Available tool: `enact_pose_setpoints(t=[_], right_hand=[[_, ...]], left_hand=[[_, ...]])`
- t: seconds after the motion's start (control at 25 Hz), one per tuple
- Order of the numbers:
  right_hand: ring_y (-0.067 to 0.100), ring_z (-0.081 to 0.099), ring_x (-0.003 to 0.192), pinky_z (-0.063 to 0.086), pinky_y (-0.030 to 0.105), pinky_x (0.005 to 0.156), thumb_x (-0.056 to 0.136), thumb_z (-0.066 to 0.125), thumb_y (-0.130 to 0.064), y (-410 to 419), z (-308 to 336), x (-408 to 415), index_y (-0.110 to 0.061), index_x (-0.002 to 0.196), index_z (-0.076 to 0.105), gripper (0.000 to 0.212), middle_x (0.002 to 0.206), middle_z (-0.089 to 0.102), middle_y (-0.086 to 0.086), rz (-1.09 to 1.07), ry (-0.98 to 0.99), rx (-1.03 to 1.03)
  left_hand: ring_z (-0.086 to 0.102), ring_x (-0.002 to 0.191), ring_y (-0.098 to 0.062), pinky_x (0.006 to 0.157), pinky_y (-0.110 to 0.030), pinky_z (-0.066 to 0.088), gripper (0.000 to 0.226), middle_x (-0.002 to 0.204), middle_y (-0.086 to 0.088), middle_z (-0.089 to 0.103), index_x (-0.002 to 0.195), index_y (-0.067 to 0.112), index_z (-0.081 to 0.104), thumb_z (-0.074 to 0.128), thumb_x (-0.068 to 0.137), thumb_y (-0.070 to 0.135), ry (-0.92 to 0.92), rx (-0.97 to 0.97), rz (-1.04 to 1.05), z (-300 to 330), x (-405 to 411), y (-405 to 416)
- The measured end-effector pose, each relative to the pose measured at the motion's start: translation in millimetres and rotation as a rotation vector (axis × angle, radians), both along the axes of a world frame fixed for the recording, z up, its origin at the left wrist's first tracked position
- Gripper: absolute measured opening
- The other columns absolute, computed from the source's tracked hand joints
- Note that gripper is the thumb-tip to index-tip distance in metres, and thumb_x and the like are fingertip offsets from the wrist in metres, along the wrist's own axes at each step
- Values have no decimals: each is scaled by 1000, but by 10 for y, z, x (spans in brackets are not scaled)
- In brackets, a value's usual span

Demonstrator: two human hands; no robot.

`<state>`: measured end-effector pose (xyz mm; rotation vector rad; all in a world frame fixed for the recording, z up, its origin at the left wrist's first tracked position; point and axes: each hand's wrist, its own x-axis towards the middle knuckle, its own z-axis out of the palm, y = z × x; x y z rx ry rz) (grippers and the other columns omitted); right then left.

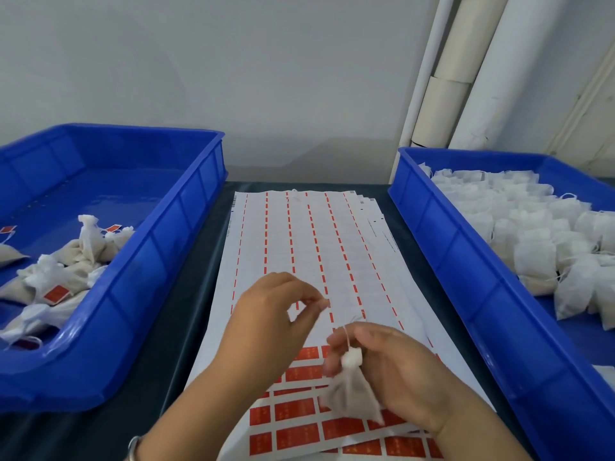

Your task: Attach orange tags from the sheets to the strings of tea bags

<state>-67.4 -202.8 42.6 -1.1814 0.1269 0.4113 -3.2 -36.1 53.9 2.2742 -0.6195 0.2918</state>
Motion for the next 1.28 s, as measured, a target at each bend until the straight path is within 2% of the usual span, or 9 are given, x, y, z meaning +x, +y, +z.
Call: enact_pose_setpoints(t=[0.16, 0.24, 0.36, 0.48, 0.6, 0.76, 0.88, 1.04, 1.28], right_hand=[[17, 60, 63, 51, 30, 80, 81, 53, -28, -25, -20, 64, -14, 83, 76, 27, 58, 59, 6, -164, -103, -58], [13, 50, 50, 50, 26, 69, 79, 57, -29, -90, -28, 66, -14, 85, 76, 25, 50, 49, 3, -246, -98, -117], [11, 36, 41, 41, 22, 48, 77, 60, -28, -235, -48, 57, -11, 82, 75, 23, 47, 42, 2, -289, -36, -168], [10, 31, 39, 34, 22, 43, 87, 57, -19, -291, -125, 84, -8, 79, 75, 23, 45, 40, 3, -283, 34, -216], [10, 30, 39, 31, 22, 42, 94, 52, -16, -268, -246, 141, -8, 79, 75, 28, 46, 41, 3, -306, 70, -238], [10, 36, 38, 36, 22, 43, 92, 58, -19, -199, -321, 239, -12, 79, 74, 22, 57, 58, 4, -344, 134, -438], [9, 41, 38, 41, 22, 45, 92, 60, -22, -159, -355, 285, -18, 76, 73, 21, 67, 66, 3, -346, 157, -584], [8, 42, 37, 41, 21, 46, 93, 58, -23, -128, -359, 290, -18, 79, 72, 20, 66, 67, 1, -314, 137, -615], [1, 47, 32, 41, 14, 42, 93, 56, -27, -80, -372, 269, -25, 74, 68, 22, 68, 71, -12, -319, 62, -767]], left_hand=[[47, 90, 17, 59, -4, 42, 3, 76, 35, 48, 78, 44, 59, 62, 80, 44, 14, -44, -32, 43, 0, -57], [50, 86, 15, 58, -4, 38, 11, 78, 34, 49, 74, 48, 52, 62, 80, 46, 110, -46, 15, -9, 24, -58], [50, 82, 7, 73, -6, 38, 11, 95, 32, 49, 85, 48, 51, 61, 81, 51, 277, 94, 46, -206, -12, -104], [45, 106, 2, 95, -19, 38, 36, 127, 25, 48, 113, 42, 56, 59, 80, 57, 308, 283, 21, -452, -115, -182], [37, 129, -4, 107, -26, 31, 60, 144, 21, 36, 131, 37, 47, 56, 78, 63, 285, 359, 43, -621, -167, -236], [21, 141, -8, 113, -33, 18, 68, 152, 19, 23, 140, 39, 35, 48, 80, 68, 281, 441, 59, -709, -178, -269], [16, 143, -12, 113, -34, 13, 66, 153, 15, 20, 142, 38, 32, 44, 83, 66, 249, 520, 31, -732, -129, -275], [14, 143, -15, 114, -35, 13, 61, 153, 12, 21, 142, 36, 33, 40, 87, 62, 219, 600, -8, -738, -101, -287], [17, 143, -14, 114, -35, 15, 52, 153, 11, 24, 142, 35, 35, 37, 93, 54, 217, 630, -20, -692, -97, -292]])
